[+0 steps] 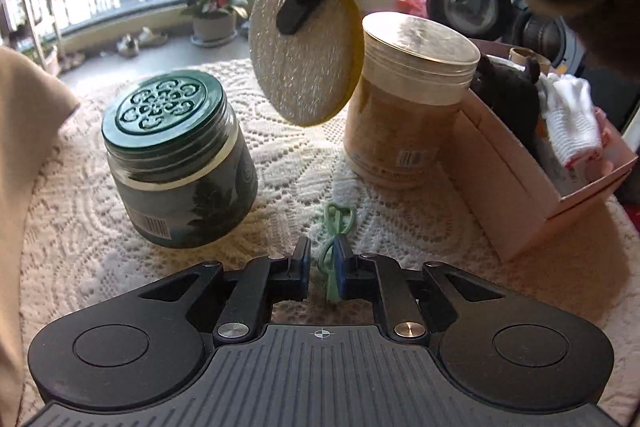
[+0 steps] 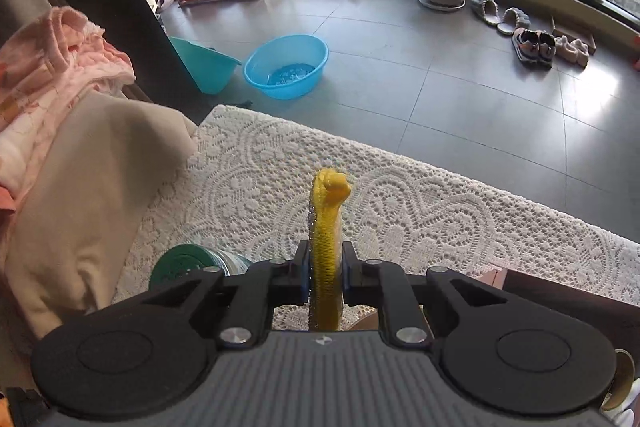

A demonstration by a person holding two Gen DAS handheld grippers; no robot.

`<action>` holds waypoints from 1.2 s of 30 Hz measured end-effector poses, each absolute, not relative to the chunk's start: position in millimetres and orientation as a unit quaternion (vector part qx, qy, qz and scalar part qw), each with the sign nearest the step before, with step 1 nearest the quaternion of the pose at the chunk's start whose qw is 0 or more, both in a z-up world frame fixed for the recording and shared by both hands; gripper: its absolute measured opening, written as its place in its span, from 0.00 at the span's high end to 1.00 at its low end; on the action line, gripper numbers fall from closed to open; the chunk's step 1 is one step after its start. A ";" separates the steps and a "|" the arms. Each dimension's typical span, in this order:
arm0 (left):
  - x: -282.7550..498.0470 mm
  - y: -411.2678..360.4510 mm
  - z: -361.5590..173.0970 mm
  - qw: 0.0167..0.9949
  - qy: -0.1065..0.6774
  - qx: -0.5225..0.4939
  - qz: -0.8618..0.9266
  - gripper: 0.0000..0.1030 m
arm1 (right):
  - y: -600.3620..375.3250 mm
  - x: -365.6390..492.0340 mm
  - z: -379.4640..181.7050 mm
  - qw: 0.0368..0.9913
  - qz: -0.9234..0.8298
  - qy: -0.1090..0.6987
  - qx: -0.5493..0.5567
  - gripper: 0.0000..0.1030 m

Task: Organize soft objects
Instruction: 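Lift the sponge with the right tool while the left tool keeps holding the green clip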

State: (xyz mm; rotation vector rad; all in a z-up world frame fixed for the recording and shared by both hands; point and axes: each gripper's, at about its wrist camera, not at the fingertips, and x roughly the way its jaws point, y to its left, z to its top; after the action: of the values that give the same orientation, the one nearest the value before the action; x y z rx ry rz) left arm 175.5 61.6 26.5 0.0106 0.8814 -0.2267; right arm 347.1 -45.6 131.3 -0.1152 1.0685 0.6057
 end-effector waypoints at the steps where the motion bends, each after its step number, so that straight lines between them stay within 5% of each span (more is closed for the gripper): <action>1: 175.2 65.4 27.3 0.896 0.428 -0.007 -0.120 0.86 | -43.8 346.3 128.9 0.815 0.286 0.501 -0.057 0.86; 14: 156.8 40.2 18.1 0.909 0.380 0.098 -0.139 0.82 | -53.0 337.7 142.5 0.817 0.306 0.486 -0.055 0.86; 31: 166.1 54.0 19.0 0.916 0.372 0.066 -0.136 0.82 | -57.0 313.9 149.4 0.823 0.311 0.471 -0.067 0.86; 36: 154.5 68.9 18.4 0.923 0.354 0.039 -0.142 0.92 | -53.5 303.8 157.8 0.828 0.307 0.465 -0.071 0.86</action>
State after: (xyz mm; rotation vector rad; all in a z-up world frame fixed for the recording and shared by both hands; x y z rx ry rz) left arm 154.5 68.9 18.4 0.0806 0.7275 -0.2922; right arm 303.8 -53.5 157.8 -0.1514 0.9870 0.6512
